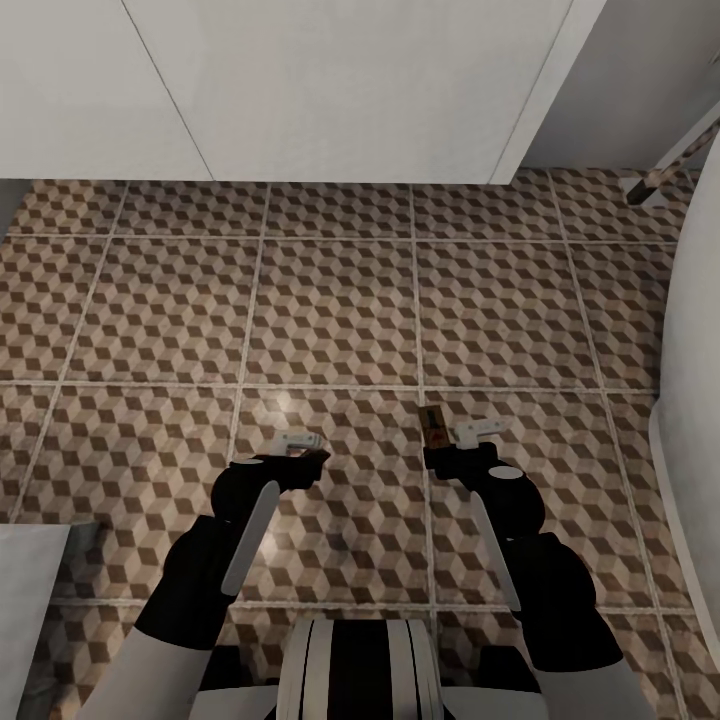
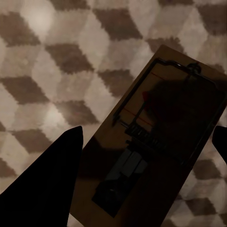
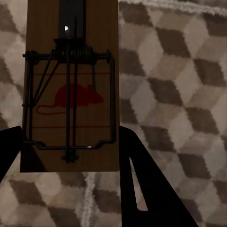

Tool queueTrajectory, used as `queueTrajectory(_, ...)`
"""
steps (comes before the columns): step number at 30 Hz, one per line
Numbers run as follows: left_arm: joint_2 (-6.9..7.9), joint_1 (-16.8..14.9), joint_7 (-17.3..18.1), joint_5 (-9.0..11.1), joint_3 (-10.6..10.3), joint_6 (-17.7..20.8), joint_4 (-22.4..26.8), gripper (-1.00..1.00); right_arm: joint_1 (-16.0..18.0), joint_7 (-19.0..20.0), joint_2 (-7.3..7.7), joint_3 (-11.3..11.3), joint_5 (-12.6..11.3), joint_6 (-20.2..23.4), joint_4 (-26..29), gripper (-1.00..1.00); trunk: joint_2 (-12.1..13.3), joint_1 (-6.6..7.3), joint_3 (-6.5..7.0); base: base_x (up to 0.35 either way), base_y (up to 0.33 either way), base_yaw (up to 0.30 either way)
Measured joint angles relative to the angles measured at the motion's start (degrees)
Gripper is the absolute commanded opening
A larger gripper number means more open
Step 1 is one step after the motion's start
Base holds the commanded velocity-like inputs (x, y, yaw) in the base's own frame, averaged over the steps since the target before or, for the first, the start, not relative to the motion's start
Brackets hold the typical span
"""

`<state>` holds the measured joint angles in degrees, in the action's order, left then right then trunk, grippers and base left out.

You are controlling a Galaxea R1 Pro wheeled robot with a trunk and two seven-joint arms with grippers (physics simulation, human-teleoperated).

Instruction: Take the four mousetraps from the cabinet in the bathroom and place them on the bathroom floor. Make sure all four end up on the same floor surface, and ensure that at least two of them are either under or directly next to the same bathroom sink.

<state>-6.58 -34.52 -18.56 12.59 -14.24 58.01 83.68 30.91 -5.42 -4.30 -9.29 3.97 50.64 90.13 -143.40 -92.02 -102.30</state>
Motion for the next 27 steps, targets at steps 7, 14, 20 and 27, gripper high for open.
queueTrajectory(7,-0.01,0.00,0.00,0.00,-0.04,0.00,-0.02,-1.00,-0.03,0.05,0.13,0.02,0.01,-0.17,0.00,-1.00,0.00,0.00,0.00,0.000,0.000,0.000)
queueTrajectory(14,-0.09,-0.01,0.04,0.00,-0.10,0.00,0.02,-1.00,-0.02,0.09,0.17,0.03,0.01,-0.38,0.00,-1.00,0.00,0.00,0.00,0.000,0.000,0.000)
queueTrajectory(20,-0.10,0.00,0.00,0.00,-0.13,0.00,0.05,-1.00,-0.03,0.06,0.10,-0.03,0.00,-0.19,0.00,-1.00,0.00,0.00,0.00,0.000,0.000,0.000)
queueTrajectory(27,-0.10,0.00,0.00,0.00,-0.13,0.00,0.12,-1.00,-0.02,0.06,0.09,-0.05,0.00,-0.15,0.00,-1.00,0.00,0.00,0.00,0.000,0.000,0.000)
